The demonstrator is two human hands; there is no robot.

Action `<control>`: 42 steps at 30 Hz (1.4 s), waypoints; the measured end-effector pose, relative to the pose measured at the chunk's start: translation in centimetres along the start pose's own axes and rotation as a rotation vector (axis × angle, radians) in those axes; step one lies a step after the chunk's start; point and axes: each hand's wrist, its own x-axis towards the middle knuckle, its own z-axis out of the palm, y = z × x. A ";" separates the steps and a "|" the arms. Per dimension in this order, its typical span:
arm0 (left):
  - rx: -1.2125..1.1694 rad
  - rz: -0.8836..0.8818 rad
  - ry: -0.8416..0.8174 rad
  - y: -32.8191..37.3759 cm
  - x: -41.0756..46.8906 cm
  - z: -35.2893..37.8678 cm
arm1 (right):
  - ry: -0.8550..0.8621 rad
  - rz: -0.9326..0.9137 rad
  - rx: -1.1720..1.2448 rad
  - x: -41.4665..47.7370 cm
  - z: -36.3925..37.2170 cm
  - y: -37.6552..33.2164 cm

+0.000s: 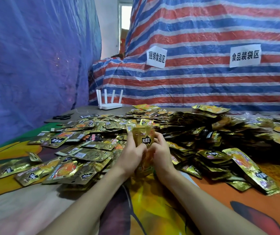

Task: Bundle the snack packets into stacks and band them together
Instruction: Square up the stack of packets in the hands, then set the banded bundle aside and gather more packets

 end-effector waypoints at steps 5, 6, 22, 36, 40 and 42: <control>0.107 0.122 0.116 -1.2 0.3 -0.1 | 0.135 0.058 0.172 0.6 -0.2 0.1; 0.090 0.131 0.120 -1.0 0.3 -0.1 | 0.127 0.078 0.190 0.8 -0.2 0.1; 0.102 0.193 0.027 3.1 0.1 4.0 | 0.161 -0.173 -0.335 -2.1 -2.7 -4.7; -0.103 0.071 -0.049 1.6 -3.6 5.8 | 0.551 0.425 -1.788 -6.9 -27.4 -13.1; -0.134 0.045 -0.054 1.7 -3.4 5.5 | 0.621 0.504 -1.801 -8.1 -29.8 -13.0; -0.178 0.037 -0.060 2.0 -3.6 5.4 | 0.687 0.406 -1.793 -7.8 -29.8 -13.3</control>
